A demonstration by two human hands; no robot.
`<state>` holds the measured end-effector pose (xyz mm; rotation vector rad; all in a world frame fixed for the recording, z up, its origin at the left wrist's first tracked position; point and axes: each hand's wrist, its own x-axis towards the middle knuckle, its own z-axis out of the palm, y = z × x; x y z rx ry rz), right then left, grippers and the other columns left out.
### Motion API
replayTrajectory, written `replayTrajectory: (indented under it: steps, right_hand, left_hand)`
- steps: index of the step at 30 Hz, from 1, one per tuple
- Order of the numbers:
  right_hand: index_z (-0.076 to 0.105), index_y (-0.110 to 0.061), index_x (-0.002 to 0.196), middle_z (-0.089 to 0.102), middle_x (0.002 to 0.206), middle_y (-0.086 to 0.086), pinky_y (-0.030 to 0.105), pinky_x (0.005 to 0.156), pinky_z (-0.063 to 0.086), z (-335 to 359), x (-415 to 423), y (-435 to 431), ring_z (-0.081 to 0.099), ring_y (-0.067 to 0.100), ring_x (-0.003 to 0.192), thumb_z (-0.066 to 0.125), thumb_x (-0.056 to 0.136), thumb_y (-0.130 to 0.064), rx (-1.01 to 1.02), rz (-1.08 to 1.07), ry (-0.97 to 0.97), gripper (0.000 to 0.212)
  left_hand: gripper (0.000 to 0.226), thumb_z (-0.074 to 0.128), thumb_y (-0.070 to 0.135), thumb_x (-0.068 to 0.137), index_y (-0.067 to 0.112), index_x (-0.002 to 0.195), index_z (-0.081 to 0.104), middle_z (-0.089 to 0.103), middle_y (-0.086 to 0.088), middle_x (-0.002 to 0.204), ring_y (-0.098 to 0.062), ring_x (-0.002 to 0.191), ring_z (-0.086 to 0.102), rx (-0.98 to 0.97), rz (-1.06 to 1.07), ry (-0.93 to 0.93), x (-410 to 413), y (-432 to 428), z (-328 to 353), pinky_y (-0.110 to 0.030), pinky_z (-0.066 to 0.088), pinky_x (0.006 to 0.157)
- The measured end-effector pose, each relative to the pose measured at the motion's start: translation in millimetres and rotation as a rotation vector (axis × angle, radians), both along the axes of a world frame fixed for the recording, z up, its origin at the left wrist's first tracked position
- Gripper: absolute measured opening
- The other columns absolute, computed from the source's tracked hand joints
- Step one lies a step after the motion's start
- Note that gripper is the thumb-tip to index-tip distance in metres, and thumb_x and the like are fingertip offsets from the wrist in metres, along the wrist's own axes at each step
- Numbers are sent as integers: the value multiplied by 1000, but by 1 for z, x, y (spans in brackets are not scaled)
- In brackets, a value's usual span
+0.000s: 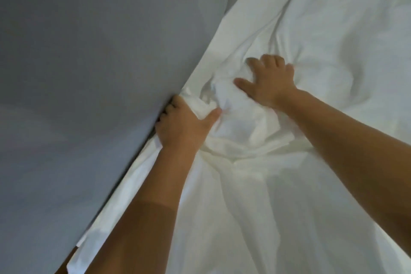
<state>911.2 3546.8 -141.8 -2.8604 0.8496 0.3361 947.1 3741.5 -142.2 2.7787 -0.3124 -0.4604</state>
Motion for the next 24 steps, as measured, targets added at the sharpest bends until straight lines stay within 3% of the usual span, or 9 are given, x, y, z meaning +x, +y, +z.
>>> replayTrajectory:
  steps: [2, 4, 7, 9, 11, 14, 18, 21, 24]
  right_hand:
    - [14, -28, 150, 7, 159, 8, 52, 115, 4, -20, -15, -3, 2, 27, 146, 24, 92, -65, 50, -39, 164, 69]
    - [8, -28, 151, 0, 160, 7, 51, 116, 0, -34, -22, -1, -3, 26, 146, 21, 93, -63, 115, -14, 166, 69]
    - [35, -19, 140, 31, 147, 11, 45, 106, 27, -26, -16, -21, 26, 29, 136, 41, 91, -56, 141, -49, -70, 62]
    - [46, -9, 124, 43, 127, 14, 42, 87, 38, -14, -15, -44, 38, 33, 120, 51, 88, -46, -2, -131, -238, 51]
    - [45, -6, 119, 43, 120, 14, 43, 79, 41, -7, -23, -70, 40, 33, 113, 53, 87, -47, -152, -248, -210, 53]
    - [43, -4, 121, 49, 120, 14, 43, 84, 42, -13, -36, -98, 45, 34, 114, 49, 87, -58, -127, -429, -47, 64]
    - [48, -7, 110, 61, 114, 17, 39, 82, 41, -32, -39, -105, 57, 36, 108, 33, 98, -47, 110, -518, -14, 44]
    - [46, -12, 89, 63, 103, 17, 35, 73, 34, -32, -38, -105, 58, 36, 97, 28, 101, -30, 217, -502, -160, 28]
    - [35, -12, 67, 51, 68, 6, 34, 58, 28, -14, -38, -117, 48, 31, 71, 36, 95, -21, 226, -549, -469, 29]
  left_hand:
    - [78, 53, 69, 78, 8, 124, 43, 53, -16, 124, -35, 112, 52, 58, -120, -122, 5, -17, 5, -41, 40, 88]
    - [54, 48, 52, 89, 9, 121, 49, 53, -14, 123, -33, 113, 48, 25, -278, -243, 12, -42, 13, -42, 36, 92]
    - [35, 37, 30, 97, 6, 118, 53, 55, -15, 121, -33, 111, 50, -133, -332, -87, 32, -98, 12, -37, 36, 86]
    - [36, 34, 28, 98, 5, 120, 50, 54, -15, 123, -33, 110, 51, -166, -253, 177, 50, -134, 0, -33, 35, 79]
    - [48, 41, 43, 96, 5, 124, 49, 54, -14, 126, -32, 112, 53, -174, -204, 332, 60, -162, -15, -32, 40, 81]
    - [68, 48, 60, 88, 5, 129, 49, 53, -13, 130, -32, 117, 52, -180, -243, 317, 54, -191, -31, -33, 42, 89]
    - [51, 40, 44, 98, 4, 125, 54, 60, -15, 122, -32, 110, 55, -297, -309, 365, 52, -216, -32, -31, 42, 84]
    - [47, 41, 43, 98, 6, 119, 60, 63, -11, 113, -29, 104, 59, -501, -160, 445, 71, -222, -18, -36, 46, 93]
    - [42, 43, 38, 98, 4, 117, 59, 62, -13, 117, -30, 107, 58, -594, 39, 335, 100, -222, -13, -37, 46, 94]
